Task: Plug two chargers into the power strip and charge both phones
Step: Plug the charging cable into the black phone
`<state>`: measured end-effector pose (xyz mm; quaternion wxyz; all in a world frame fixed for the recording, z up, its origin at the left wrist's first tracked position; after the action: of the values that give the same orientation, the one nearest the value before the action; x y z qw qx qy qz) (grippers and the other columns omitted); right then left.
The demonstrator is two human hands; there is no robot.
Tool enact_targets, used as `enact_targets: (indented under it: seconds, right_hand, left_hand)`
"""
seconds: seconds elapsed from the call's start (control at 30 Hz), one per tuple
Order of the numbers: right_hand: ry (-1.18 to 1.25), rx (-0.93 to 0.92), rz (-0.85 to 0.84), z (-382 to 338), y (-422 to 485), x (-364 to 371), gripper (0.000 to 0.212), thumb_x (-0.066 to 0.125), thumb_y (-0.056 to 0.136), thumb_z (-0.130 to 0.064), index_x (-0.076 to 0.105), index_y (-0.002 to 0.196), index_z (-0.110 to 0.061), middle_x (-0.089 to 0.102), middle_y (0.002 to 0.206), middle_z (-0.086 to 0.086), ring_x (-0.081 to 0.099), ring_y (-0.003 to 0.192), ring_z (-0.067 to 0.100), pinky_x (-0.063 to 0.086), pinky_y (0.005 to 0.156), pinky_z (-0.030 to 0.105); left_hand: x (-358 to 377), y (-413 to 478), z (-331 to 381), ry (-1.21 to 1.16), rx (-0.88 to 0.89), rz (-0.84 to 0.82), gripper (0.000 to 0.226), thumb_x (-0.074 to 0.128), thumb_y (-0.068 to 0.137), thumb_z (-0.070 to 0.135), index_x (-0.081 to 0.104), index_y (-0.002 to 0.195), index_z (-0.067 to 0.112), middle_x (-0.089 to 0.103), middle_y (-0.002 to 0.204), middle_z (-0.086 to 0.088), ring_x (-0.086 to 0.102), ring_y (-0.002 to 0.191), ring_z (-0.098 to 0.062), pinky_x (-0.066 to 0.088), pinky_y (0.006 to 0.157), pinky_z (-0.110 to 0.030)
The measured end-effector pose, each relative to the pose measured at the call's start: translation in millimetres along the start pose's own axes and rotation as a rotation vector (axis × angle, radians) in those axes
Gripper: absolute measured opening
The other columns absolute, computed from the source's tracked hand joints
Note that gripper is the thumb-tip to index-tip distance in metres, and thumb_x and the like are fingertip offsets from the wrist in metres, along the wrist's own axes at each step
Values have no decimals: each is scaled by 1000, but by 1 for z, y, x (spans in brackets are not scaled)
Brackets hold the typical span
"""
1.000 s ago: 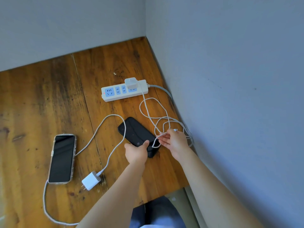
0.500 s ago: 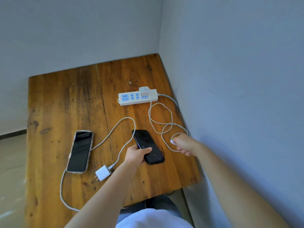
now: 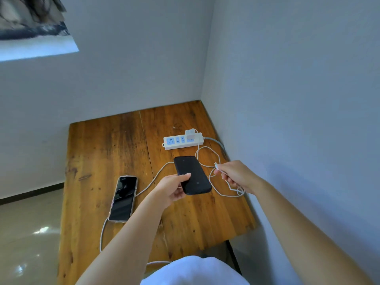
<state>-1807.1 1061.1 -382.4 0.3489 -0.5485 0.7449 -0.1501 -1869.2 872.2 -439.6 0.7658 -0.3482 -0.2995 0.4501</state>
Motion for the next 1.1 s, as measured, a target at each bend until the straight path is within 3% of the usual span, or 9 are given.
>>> enact_targets:
  seconds: [0.07,0.17,0.33,0.6,0.8,1.0,1.1]
  right_hand:
    - [9,-67,35,-13,-13,3,35,51,95,-33,70,89,-5,51,62,2,41,48,8,34,40,15]
    - [25,-132,41,-23,-32,12,34,56,92,-32,72,81,-4,52,59,1,44,49,8,36,43,16]
    - [-39,-177,-19,-24,-50,36,34,61,88,-38,71,65,-14,52,50,-5,47,46,5,43,50,19]
    - [-39,-152,-24,-25,-53,49,30,58,91,-27,72,68,-13,48,52,0,42,49,12,39,55,28]
    - [-33,-142,14,-25,-49,40,32,58,90,-29,72,72,-8,47,55,4,43,52,13,42,59,29]
    - [13,-116,121,-17,-41,23,30,59,89,-33,72,72,-12,51,55,1,46,52,11,43,56,25]
    - [41,-100,186,-12,-39,15,29,60,88,-31,73,81,-6,53,59,2,50,57,11,44,58,25]
  left_hand:
    - [-5,-8,9,-32,14,2,22,70,85,19,60,102,10,67,104,-12,65,84,-20,53,59,-24]
    - [-14,-18,14,-82,20,21,29,67,87,17,56,112,6,60,97,-13,60,76,-17,51,60,-24]
    - [-19,-32,12,-183,22,17,38,64,89,16,53,123,5,67,87,-10,63,68,-16,49,53,-23]
    - [-16,-34,11,-278,21,-11,42,66,87,17,52,125,6,68,77,-10,65,49,-14,50,42,-20]
    - [-8,-30,18,-291,36,-22,35,66,87,16,55,117,3,68,68,-10,64,48,-14,51,45,-20]
    - [3,-23,21,-306,43,-21,29,67,87,16,57,110,3,68,71,-11,63,54,-15,50,45,-19]
    - [10,-20,22,-291,42,-14,29,67,86,17,58,110,3,66,77,-11,62,59,-16,50,49,-20]
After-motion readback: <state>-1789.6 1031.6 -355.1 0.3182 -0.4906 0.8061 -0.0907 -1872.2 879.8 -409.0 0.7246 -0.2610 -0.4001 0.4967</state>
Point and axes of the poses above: each hand's wrist, its own y-axis towards the middle knuckle, its own x-axis out of the palm, z = x × y, the point moved 10 cm from there along y, towards the middle knuckle
